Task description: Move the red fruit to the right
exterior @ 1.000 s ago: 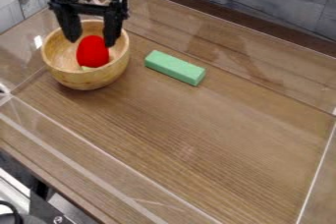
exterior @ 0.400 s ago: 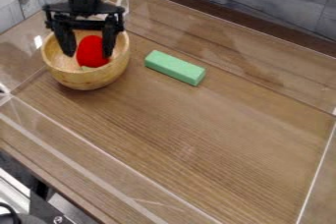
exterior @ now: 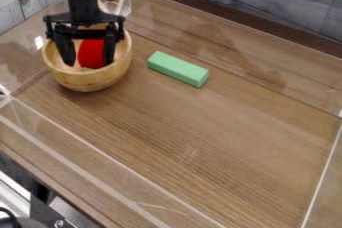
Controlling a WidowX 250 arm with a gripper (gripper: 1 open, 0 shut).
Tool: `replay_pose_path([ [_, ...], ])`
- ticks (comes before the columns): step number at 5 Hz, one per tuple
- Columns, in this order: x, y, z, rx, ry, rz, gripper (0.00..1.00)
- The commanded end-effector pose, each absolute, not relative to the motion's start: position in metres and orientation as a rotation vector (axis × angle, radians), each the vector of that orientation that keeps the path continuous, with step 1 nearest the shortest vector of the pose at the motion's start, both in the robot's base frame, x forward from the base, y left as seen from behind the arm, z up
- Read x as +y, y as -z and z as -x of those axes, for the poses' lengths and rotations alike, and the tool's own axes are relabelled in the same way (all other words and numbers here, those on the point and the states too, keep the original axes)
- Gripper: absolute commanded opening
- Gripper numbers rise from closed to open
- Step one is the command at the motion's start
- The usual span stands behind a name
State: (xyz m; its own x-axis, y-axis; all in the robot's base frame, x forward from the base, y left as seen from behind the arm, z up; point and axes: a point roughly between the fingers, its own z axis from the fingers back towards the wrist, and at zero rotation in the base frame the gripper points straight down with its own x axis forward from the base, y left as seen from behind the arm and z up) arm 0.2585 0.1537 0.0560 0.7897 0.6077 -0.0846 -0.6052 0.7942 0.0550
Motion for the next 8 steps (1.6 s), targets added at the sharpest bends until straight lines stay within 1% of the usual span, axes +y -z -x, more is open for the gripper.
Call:
replay_pose_path([
  [1,0.166,-0.067,-0.270,0.038,-0.701,-0.052,1.00],
  [4,0.175,-0.055,-0.279,0.050,-0.776,-0.069,1.00],
  [8,0.186,-0.045,-0.287,0.075,-0.823,-0.082,1.00],
])
